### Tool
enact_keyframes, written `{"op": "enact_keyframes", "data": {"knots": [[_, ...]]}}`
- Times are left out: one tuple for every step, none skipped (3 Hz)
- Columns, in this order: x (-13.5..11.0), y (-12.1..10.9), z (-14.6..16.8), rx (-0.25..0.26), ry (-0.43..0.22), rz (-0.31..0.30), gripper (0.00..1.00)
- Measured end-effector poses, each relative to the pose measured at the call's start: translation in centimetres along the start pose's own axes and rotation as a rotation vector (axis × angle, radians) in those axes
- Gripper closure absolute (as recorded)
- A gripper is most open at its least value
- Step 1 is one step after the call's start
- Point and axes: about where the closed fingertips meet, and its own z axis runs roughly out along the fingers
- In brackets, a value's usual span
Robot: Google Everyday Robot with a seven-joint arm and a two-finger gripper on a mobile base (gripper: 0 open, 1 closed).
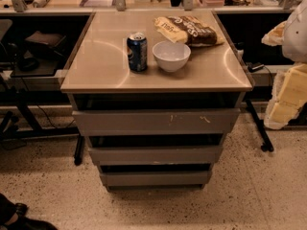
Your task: Open bottom drawer
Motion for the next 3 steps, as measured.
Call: {"op": "enact_keyframes", "data": {"knots": [[0.0,0.0,0.0,0.0,0.0,0.0,0.0],[-0.5,0.9,1.5,0.011,0.001,-0.032,0.0],[-1.3,3.6,7.1,-0.028,-0.054,-0.088,0.0]]}}
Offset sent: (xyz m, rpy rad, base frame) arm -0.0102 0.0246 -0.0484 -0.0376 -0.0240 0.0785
